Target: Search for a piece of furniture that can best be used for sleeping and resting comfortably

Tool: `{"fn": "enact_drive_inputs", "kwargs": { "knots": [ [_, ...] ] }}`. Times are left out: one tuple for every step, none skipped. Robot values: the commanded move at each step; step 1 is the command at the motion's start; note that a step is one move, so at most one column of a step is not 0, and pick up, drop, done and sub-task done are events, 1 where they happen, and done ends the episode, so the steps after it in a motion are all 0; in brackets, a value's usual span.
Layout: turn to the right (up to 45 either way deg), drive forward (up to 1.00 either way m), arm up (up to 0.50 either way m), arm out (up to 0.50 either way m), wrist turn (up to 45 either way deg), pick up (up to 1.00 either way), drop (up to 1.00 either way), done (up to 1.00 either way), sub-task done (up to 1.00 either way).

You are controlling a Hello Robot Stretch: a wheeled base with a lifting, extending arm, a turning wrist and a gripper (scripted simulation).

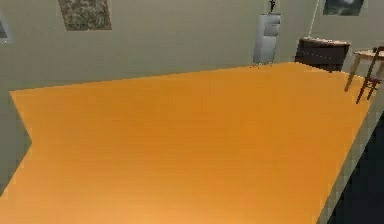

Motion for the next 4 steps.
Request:
{"fn": "enact_drive_inputs", "kwargs": {
  "knots": [
    [0.0,0.60,0.00,0.00,0.0,0.00,0.00,0.00,0.00],
    [45.0,0.00,0.00,0.00,0.0,0.00,0.00,0.00,0.00],
    [3.0,0.00,0.00,0.00,0.0,0.00,0.00,0.00,0.00],
    [-45.0,0.00,0.00,0.00,0.0,0.00,0.00,0.00,0.00]
  ]
}}
